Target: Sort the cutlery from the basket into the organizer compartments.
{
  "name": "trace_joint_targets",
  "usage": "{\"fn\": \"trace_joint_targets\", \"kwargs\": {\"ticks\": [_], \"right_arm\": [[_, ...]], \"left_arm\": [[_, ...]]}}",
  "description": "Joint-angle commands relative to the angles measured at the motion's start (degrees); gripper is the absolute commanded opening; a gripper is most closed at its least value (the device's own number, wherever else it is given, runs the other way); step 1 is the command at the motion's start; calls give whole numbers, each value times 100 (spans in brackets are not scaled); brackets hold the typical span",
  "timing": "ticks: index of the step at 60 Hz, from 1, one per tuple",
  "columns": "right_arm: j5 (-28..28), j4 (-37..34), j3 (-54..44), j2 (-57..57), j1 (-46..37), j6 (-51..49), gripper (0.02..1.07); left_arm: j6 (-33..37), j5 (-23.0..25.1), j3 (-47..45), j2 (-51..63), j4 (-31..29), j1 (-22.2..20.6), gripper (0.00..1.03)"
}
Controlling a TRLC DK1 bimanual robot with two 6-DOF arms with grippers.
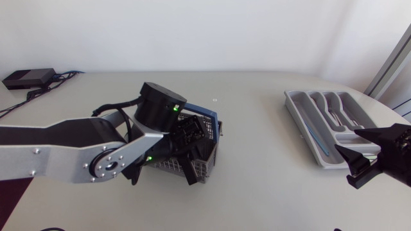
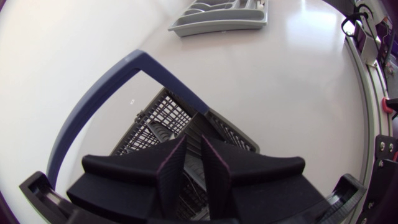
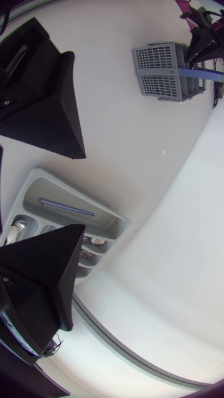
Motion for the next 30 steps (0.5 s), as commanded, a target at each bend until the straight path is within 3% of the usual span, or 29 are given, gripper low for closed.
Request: {"fn": "trace_joint_targets", "kwargs": {"ticks": [1, 17, 30], "right_arm": [[18, -84, -198, -58, 34, 100, 78], [18, -163, -224, -164, 43, 91, 78], [44, -172, -242, -234, 61, 91, 78]], "left_arm": [[-48, -220, -211, -34, 157, -105, 17], [110, -730, -361, 2, 465, -157, 15], [145, -747, -387, 133, 623, -166, 6]]}}
